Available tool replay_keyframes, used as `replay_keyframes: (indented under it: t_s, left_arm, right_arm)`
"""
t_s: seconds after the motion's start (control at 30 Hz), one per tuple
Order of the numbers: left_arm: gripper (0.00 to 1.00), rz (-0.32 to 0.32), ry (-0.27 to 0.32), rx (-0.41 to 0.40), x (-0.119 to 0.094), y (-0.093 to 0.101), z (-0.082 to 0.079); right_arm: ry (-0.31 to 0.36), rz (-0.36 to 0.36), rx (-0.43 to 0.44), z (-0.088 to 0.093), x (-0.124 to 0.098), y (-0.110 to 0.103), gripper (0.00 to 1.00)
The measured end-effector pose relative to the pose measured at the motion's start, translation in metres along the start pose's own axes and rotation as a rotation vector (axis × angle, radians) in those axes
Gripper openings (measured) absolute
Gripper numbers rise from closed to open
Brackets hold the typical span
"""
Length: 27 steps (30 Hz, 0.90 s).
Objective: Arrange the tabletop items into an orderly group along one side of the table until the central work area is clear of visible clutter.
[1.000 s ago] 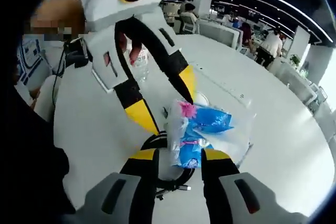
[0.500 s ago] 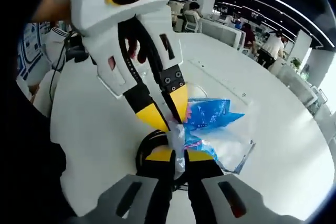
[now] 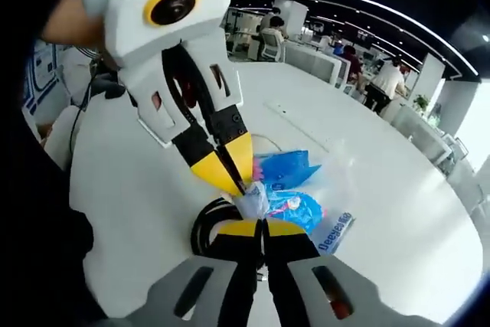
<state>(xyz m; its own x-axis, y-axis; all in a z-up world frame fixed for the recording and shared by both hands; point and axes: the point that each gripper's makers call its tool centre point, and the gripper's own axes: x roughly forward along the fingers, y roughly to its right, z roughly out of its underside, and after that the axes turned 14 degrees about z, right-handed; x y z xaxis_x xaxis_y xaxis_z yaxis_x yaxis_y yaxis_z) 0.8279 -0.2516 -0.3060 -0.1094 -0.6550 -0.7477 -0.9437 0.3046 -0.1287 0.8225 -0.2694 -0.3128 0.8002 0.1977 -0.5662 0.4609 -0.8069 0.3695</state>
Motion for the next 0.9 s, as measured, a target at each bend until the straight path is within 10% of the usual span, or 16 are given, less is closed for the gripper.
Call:
replay_keyframes:
  t_s: [0.9]
  left_arm:
    - [0.00, 0.015, 0.042, 0.146, 0.029, 0.027, -0.060]
  right_arm:
    - [-0.015, 0.161, 0.028, 0.036, -0.055, 0.025, 0.00]
